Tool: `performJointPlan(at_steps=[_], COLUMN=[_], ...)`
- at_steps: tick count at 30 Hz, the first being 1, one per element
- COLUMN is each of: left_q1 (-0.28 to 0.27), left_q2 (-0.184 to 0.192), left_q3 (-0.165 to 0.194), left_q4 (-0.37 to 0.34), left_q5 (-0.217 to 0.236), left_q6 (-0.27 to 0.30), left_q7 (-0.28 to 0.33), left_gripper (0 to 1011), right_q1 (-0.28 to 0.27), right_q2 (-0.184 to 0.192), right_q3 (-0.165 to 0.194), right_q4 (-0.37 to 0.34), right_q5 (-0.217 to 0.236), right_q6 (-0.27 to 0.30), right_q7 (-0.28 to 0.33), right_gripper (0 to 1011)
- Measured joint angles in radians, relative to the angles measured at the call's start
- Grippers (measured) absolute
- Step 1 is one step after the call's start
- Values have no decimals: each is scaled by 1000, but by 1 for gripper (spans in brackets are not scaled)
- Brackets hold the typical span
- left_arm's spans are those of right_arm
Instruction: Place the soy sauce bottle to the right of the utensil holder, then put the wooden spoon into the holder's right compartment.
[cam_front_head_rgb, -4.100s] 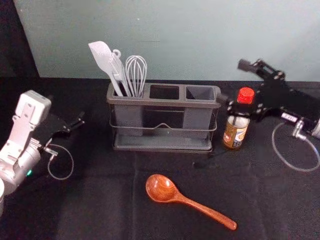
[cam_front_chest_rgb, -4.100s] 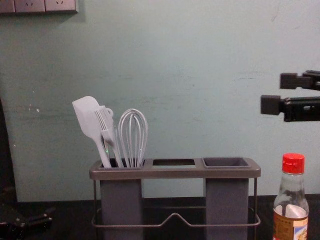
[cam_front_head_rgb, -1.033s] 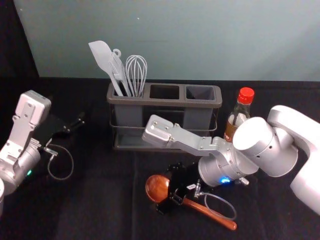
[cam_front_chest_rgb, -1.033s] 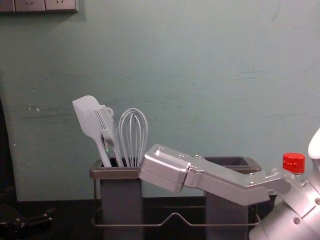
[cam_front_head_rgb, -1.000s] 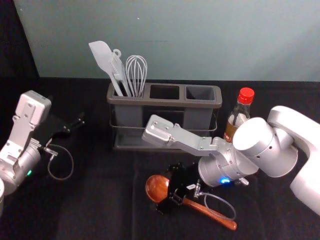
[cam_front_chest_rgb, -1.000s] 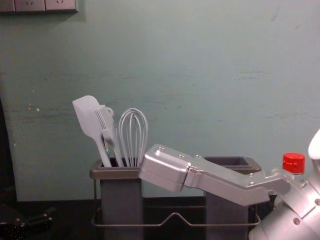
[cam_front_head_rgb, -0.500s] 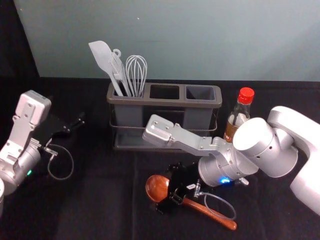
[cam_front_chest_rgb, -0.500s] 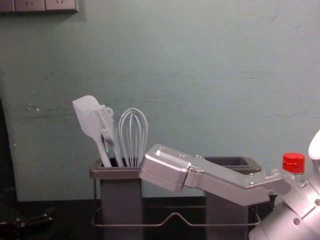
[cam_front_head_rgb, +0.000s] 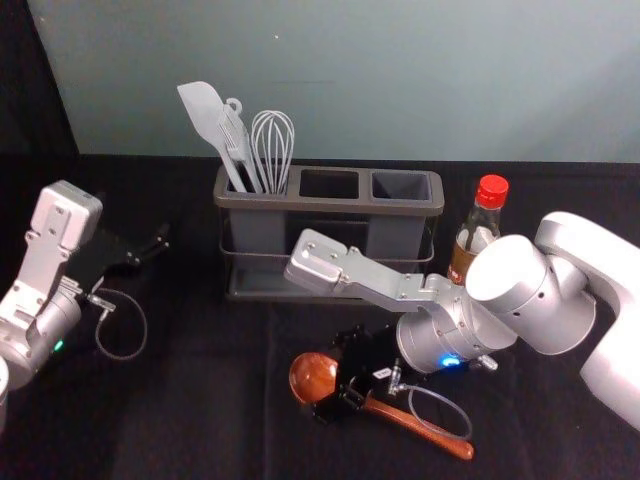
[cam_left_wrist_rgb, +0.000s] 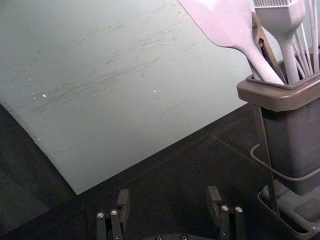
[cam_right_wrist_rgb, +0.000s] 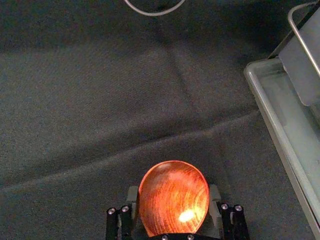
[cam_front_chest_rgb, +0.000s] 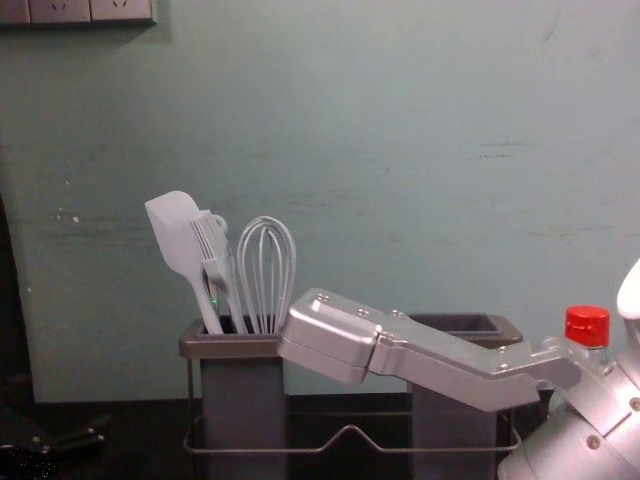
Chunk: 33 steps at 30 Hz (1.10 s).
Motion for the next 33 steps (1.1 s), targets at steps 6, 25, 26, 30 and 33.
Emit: performJointPlan(at_steps=[6, 25, 26, 30, 33], left_q1=[0, 0, 0, 0, 0], left_q2=[0, 0, 0, 0, 0], left_q3=[0, 0, 0, 0, 0], left_q4=[0, 0, 0, 0, 0], left_q5=[0, 0, 0, 0, 0], left_q6=[0, 0, 0, 0, 0], left_q7=[0, 0, 0, 0, 0], left_gripper=[1005, 1005, 1005, 1005, 1005], right_q1=[1, -165, -174, -225, -250], right_q2=[1, 137, 142, 163, 168], right_q3=[-1, 234, 249, 339, 388], right_q4=[0, -255, -265, -302, -321], right_q5=[0, 94, 103, 154, 178], right_q6=[0, -270, -290, -393, -451], right_q7=[0, -133, -141, -177, -205], right_gripper=[838, 838, 838, 838, 838])
